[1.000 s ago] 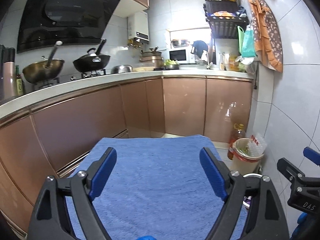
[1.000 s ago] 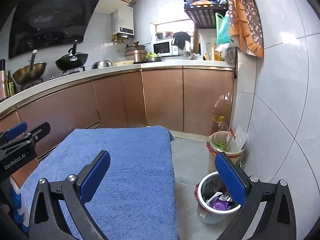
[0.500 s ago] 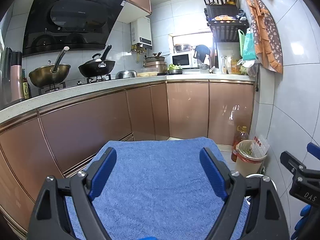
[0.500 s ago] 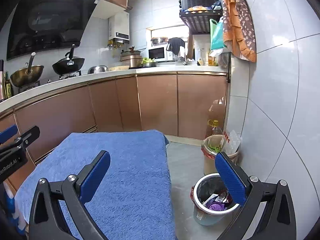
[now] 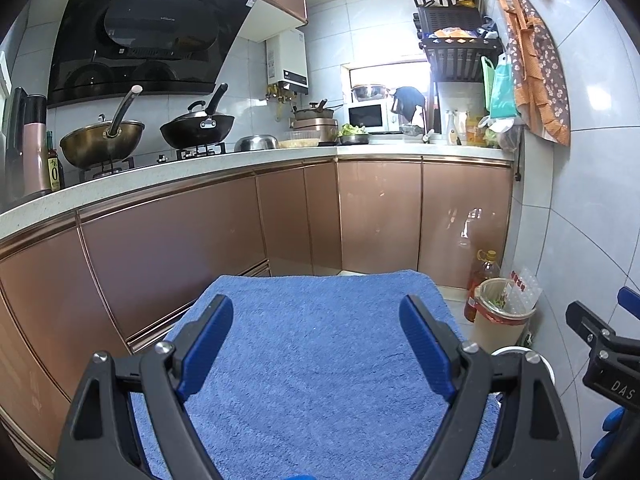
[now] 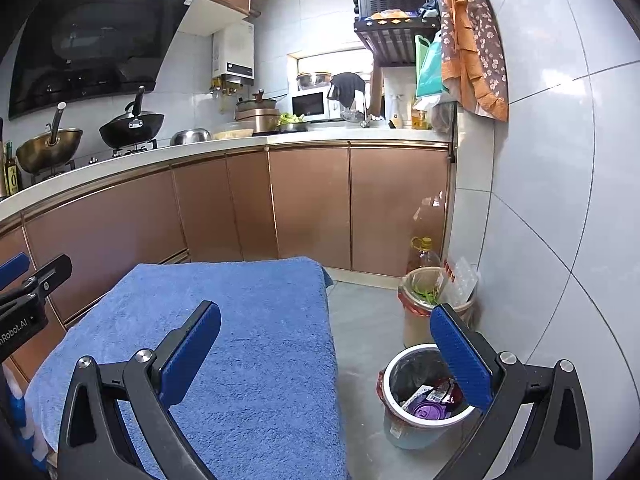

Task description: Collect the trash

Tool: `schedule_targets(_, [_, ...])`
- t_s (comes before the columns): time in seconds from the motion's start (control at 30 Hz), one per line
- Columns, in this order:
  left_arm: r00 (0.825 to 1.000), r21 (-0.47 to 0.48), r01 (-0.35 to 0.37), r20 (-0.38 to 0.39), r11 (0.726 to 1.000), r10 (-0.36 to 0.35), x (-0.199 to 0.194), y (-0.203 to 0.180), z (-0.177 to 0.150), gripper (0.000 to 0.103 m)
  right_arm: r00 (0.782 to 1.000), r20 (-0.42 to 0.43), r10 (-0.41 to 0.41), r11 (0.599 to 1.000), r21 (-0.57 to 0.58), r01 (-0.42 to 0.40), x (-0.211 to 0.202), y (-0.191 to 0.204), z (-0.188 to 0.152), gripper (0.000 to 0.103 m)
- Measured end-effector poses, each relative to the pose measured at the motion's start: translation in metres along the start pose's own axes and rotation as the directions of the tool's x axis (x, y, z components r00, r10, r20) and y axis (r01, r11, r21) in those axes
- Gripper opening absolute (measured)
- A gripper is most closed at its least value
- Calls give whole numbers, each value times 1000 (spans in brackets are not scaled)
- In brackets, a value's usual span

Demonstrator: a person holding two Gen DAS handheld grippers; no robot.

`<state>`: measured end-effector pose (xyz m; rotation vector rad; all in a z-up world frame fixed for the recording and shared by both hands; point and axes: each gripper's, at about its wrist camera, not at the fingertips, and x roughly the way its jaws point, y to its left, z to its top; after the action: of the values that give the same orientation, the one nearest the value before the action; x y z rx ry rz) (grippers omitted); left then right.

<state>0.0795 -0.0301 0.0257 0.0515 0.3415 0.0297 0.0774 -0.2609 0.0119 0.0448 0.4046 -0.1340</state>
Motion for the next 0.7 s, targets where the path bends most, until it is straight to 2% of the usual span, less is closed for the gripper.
schedule_targets(0.7, [1000, 6, -1, 7, 1000, 1, -1, 4, -2, 85, 1000, 17, -6, 1000, -2, 6, -4, 1, 1, 103])
